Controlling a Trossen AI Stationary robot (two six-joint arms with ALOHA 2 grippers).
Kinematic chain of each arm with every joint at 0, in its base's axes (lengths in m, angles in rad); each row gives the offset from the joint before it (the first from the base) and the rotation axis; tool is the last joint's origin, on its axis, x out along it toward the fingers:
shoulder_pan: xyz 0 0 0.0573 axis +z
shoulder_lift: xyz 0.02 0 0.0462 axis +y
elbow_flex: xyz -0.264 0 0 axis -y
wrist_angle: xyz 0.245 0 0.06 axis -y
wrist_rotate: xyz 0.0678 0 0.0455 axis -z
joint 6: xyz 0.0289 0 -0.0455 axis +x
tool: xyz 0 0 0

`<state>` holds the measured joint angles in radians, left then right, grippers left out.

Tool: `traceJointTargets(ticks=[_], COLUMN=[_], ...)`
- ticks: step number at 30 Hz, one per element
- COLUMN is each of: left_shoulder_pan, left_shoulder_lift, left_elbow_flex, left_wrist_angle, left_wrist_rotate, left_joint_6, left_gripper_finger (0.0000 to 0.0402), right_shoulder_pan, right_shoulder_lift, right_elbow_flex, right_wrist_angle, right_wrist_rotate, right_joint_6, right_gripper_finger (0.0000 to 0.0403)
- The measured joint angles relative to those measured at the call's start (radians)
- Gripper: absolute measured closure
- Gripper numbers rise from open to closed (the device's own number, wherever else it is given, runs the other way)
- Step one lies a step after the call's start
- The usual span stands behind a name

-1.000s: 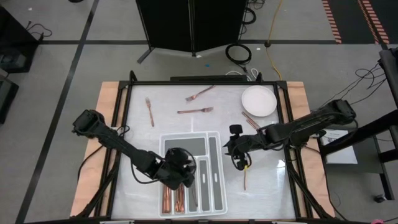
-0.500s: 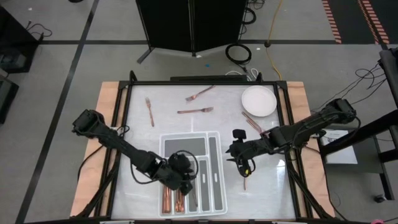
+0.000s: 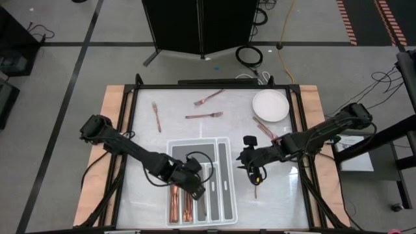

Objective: Sort silverware
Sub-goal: Put the fork into the silverware tray

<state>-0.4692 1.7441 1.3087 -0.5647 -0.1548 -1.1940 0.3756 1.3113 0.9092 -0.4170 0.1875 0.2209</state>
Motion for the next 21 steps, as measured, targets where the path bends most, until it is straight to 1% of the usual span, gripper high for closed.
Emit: traceJointTargets(ticks=[2, 5, 10, 13, 18, 21], left_shoulder_pan=[0.000, 0.007, 0.023, 0.036, 0.067, 0.072], left_shoulder_lift=[-0.001, 0.001, 0.001, 0.025, 0.093, 0.110], left_elbow_flex=[0.019, 0.011, 0.010, 0.011, 0.011, 0.012], left_wrist_angle=[-0.089, -0.163, -0.116, -0.091, -0.109, -0.107], left_wrist_rotate=[-0.051, -0.063, -0.082, -0.082, -0.033, -0.031], left_joint_6=[0.000, -0.029, -0.004, 0.019, 0.048, 0.076], left_gripper_finger=[0.0249, 0.0250, 0.0250, 0.0250, 0.0250, 0.0250], right_shoulder_pan=[0.000, 0.005, 0.013, 0.013, 0.013, 0.013], right_shoulder_lift=[0.000, 0.000, 0.000, 0.000, 0.000, 0.000], right_elbow_flex=[-0.018, -0.044, -0.085, -0.095, -0.095, -0.095], right_wrist_angle=[0.001, 0.003, 0.027, 0.056, 0.088, 0.100], right_wrist_rotate=[0.000, -0.001, -0.001, -0.002, -0.001, -0.001], right_joint_6=[0.003, 0.024, 0.024, 0.007, -0.004, -0.004], right_gripper_finger=[0.0264, 0.0264, 0.0264, 0.0264, 0.0264, 0.0264])
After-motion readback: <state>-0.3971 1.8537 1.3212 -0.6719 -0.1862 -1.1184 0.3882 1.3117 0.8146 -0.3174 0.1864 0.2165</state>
